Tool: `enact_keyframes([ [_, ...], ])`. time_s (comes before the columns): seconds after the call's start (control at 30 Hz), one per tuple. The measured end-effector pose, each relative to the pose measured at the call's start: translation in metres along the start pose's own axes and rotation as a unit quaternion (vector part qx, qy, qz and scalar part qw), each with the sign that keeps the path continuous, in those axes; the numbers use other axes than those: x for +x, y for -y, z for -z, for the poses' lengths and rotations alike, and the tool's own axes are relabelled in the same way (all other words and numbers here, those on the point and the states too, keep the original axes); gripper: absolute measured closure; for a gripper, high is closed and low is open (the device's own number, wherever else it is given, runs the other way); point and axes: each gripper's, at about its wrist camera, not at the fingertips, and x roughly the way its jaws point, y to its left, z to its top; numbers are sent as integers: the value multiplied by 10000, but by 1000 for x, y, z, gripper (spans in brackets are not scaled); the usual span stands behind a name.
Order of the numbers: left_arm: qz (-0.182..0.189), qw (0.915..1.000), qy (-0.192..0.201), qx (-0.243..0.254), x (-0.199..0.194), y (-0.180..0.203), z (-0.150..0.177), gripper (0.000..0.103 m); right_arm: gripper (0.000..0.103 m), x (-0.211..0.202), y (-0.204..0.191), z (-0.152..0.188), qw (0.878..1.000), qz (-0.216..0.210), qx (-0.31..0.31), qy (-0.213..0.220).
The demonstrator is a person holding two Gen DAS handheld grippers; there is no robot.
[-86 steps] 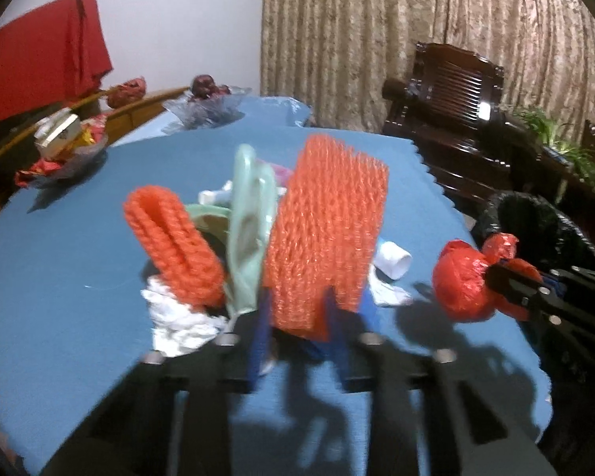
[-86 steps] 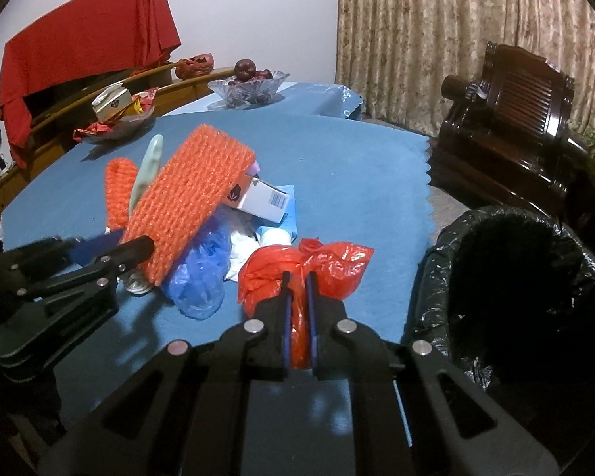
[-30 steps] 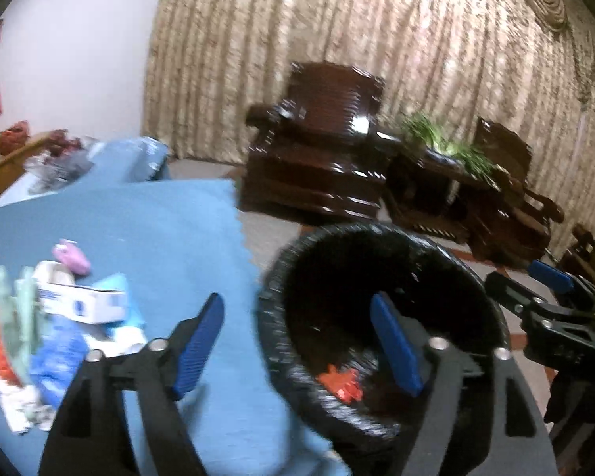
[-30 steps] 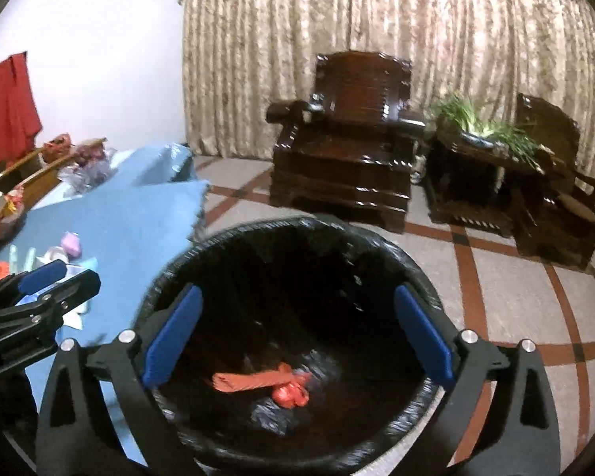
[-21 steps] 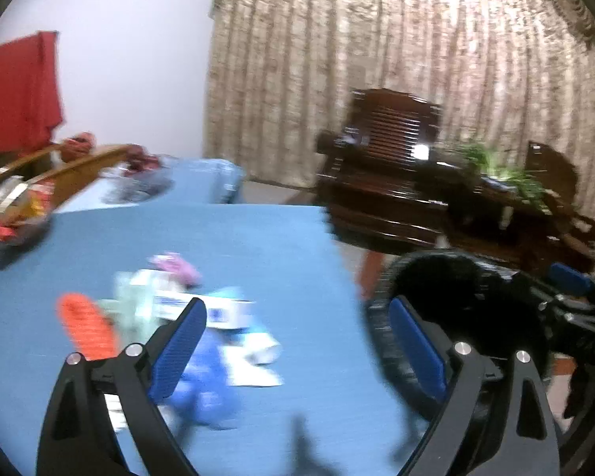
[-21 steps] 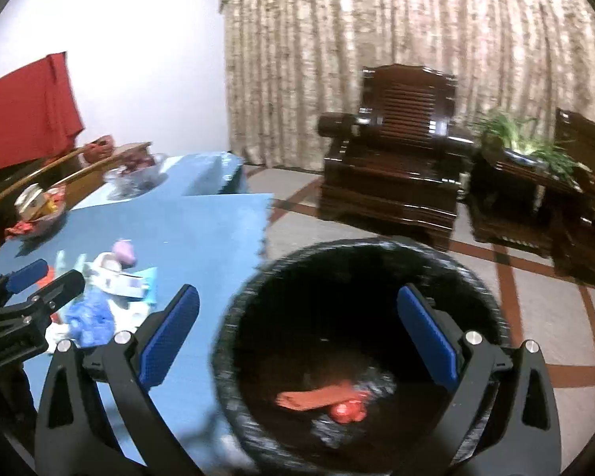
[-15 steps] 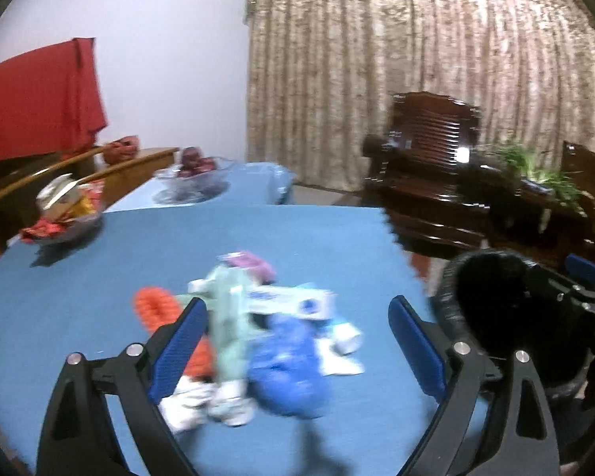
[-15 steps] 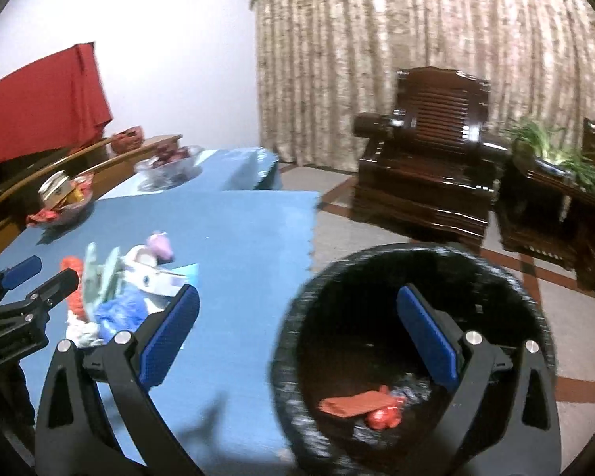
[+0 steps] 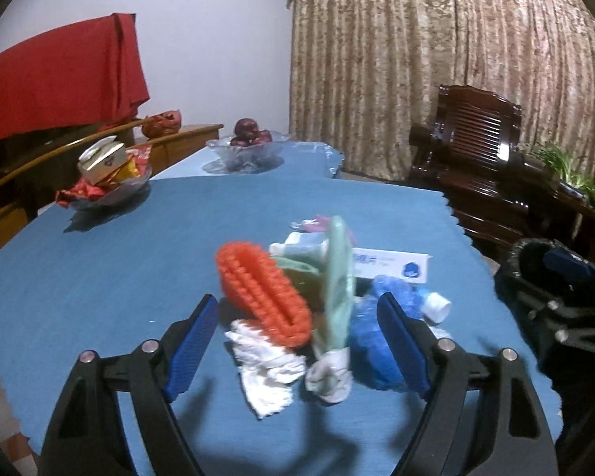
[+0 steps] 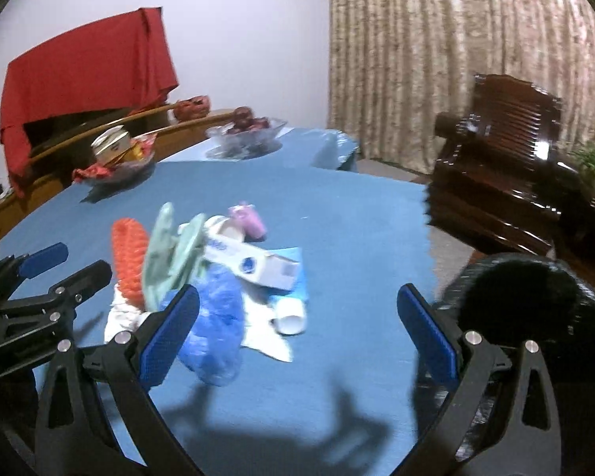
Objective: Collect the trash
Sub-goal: 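Return to the pile and grasp the blue plastic bag with the right tool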
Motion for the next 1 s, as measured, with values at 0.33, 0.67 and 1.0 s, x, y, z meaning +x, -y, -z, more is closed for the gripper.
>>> enact_keyframes([
  [0.33, -173, 9997, -106, -126, 9, -33, 8, 30, 10, 36, -36, 6, 9990, -287, -211, -278],
  [0.67, -154, 9992, -210, -300, 13, -43, 12, 31, 47, 65, -59, 15, 9938, -679, -359, -805],
  [1.0, -14, 9994, -283, -204, 15, -32, 13, 38, 88, 54, -55, 13, 9902, -1076, -329, -829],
])
